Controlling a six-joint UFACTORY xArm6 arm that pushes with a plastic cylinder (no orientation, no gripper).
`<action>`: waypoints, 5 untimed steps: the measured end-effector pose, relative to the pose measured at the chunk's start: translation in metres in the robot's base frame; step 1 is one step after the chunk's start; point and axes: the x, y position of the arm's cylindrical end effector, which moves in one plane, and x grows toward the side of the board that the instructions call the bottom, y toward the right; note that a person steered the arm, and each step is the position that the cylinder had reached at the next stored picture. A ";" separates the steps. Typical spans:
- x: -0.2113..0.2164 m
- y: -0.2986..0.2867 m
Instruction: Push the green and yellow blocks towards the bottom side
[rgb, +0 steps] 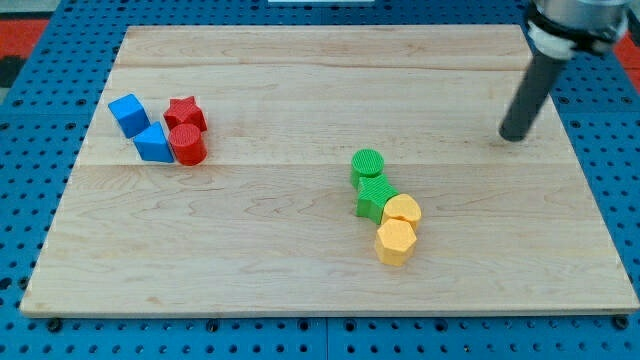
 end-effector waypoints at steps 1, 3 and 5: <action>0.018 -0.075; 0.013 -0.157; 0.073 -0.179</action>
